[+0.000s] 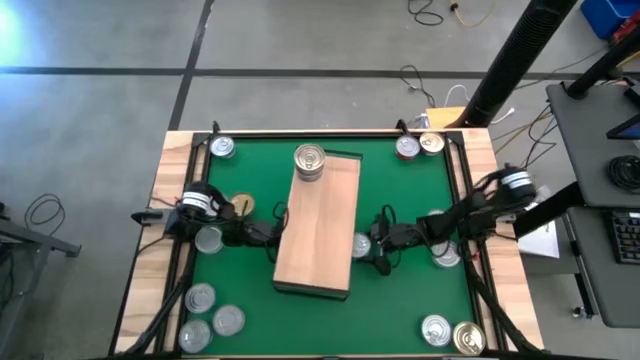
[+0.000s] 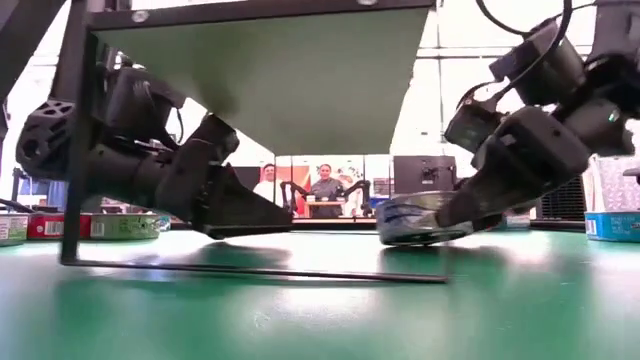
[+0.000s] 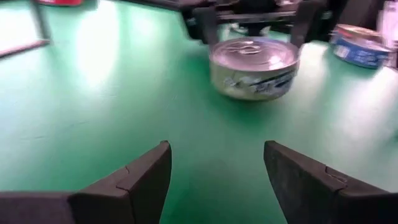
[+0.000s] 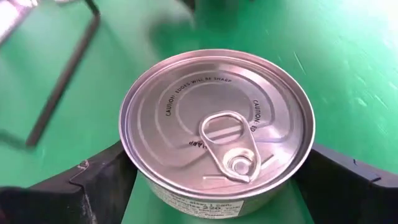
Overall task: Stack canned seafood by type on shelf
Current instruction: Put the green tuna can on the shelf
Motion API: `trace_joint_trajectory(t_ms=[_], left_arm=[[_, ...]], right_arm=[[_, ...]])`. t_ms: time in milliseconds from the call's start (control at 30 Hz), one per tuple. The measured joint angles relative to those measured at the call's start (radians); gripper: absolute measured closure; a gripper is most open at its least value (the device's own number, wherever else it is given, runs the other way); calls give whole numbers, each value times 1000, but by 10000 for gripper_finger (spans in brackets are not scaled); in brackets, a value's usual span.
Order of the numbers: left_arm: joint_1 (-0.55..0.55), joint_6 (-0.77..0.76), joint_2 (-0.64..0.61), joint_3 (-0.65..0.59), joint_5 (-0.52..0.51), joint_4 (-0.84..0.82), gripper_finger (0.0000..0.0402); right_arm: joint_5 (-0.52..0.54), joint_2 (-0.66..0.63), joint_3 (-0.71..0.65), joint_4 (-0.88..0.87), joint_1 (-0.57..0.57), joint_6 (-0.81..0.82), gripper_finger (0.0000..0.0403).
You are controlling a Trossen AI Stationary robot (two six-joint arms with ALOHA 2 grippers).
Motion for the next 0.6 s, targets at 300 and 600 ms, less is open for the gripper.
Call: trace_joint_trajectory(t_ms=[300, 600], left_arm=[[-36, 26, -42, -8, -18, -27, 162], [-35, 124, -26, 104, -80, -282, 162]], right_arm=[[205, -369, 33, -541, 36, 42, 42], [212, -454, 67, -592, 48, 21, 42]])
